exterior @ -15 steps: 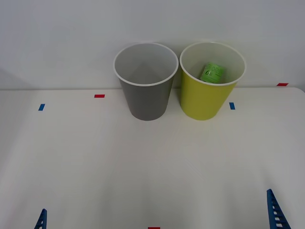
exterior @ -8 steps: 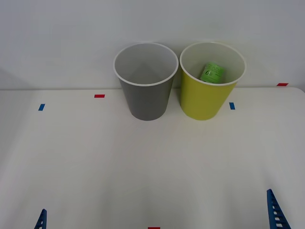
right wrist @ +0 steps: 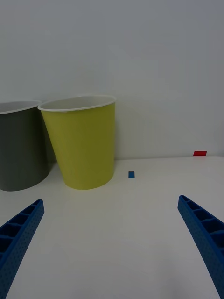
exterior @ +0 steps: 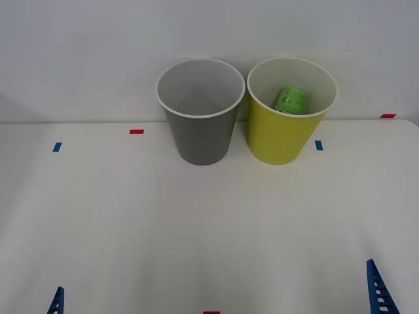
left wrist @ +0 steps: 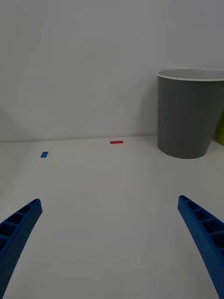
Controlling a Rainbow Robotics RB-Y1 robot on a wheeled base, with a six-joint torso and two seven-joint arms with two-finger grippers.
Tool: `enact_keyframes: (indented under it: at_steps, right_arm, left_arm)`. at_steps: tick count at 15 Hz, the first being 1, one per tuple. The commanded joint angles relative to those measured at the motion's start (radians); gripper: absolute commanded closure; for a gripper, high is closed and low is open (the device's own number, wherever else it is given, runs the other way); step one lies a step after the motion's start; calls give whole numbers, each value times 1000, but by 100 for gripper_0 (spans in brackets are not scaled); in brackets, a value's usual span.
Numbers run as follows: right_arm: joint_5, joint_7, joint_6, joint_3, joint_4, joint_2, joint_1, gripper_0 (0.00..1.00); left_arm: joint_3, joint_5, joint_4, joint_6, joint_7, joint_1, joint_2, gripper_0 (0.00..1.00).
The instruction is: Put cans in the gray bin and PET bottles in the light green bin.
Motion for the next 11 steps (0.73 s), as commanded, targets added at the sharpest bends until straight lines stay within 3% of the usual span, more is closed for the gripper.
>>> enact_keyframes:
  at_steps: [1,11]
  right_arm:
    - [0,0,0,0,0,0,0,0]
    - [0,0,0,0,0,0,0,0]
  left_arm:
    - [0,0,0,0,0,0,0,0]
    - [0,0,0,0,0,0,0,0]
